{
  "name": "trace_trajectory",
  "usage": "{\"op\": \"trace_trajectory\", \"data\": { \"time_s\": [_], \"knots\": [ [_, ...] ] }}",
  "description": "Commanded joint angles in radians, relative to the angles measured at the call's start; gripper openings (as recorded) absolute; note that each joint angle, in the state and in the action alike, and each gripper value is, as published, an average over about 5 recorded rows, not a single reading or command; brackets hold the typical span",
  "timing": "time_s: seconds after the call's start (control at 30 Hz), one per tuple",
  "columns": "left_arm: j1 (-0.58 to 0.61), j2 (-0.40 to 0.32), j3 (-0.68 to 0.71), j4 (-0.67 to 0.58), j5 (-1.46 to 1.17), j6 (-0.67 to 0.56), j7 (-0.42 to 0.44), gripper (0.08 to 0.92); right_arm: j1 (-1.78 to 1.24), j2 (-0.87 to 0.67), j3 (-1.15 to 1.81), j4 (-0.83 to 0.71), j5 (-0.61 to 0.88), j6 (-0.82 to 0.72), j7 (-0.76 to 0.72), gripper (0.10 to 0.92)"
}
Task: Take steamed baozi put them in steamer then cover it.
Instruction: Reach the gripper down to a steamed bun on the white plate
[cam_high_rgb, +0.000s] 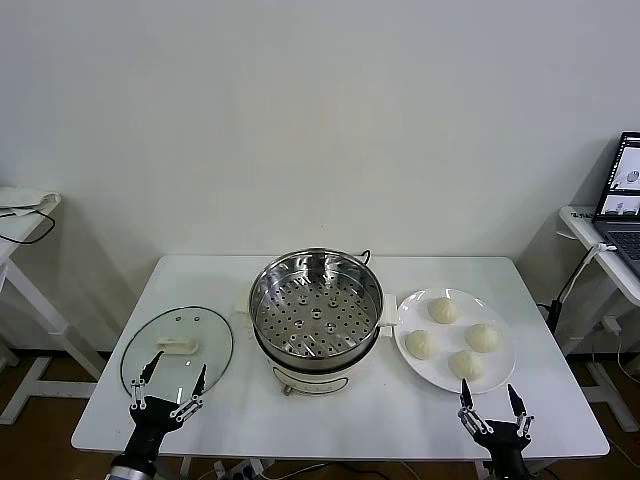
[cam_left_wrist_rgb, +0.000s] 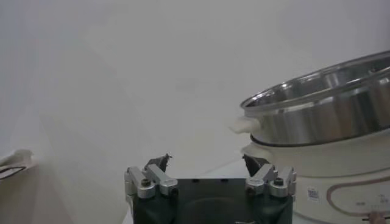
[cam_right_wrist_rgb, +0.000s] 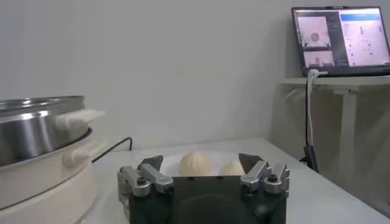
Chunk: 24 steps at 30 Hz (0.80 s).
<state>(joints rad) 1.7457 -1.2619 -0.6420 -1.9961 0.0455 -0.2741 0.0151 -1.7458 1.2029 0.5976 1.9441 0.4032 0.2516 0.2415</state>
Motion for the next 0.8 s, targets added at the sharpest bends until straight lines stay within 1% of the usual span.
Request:
{"op": "trace_trajectory", "data": {
  "time_s": [0.03,0.13,0.27,0.4,0.47,0.53,0.63,0.73,0.8],
  "knots": [
    [0.009,0.0,0.009,-0.012,0.017,-0.008,-0.004,0.823,0.23,-0.09,0.031,-0.027,0.076,-0.198,0.083,0.823],
    [0.015,-0.001,0.01,-0.02,0.022,-0.011,-0.005,0.823,0.398,-0.16,0.012,-0.092,0.126,-0.272,0.114,0.823],
    [0.027,-0.003,0.009,-0.035,0.025,-0.013,-0.006,0.823,0.68,-0.272,-0.095,-0.242,0.24,-0.359,0.148,0.823],
    [0.032,-0.007,0.009,-0.042,0.027,-0.013,-0.007,0.823,0.903,-0.344,-0.248,-0.426,0.292,-0.368,0.112,0.823],
    [0.032,-0.009,0.011,-0.043,0.028,-0.012,-0.007,0.823,1.008,-0.372,-0.327,-0.524,0.318,-0.373,0.07,0.823],
    [0.031,-0.011,0.013,-0.044,0.029,-0.012,-0.007,0.823,1.095,-0.401,-0.405,-0.604,0.34,-0.382,0.001,0.823],
    [0.03,-0.013,0.015,-0.044,0.029,-0.011,-0.007,0.823,1.198,-0.458,-0.53,-0.693,0.355,-0.418,-0.162,0.823],
    [0.029,-0.013,0.013,-0.044,0.029,-0.012,-0.008,0.823,1.274,-0.529,-0.655,-0.736,0.336,-0.466,-0.411,0.823],
    [0.029,-0.012,0.012,-0.043,0.029,-0.012,-0.009,0.823,1.338,-0.569,-0.737,-0.756,0.295,-0.487,-0.59,0.823]
  ]
}}
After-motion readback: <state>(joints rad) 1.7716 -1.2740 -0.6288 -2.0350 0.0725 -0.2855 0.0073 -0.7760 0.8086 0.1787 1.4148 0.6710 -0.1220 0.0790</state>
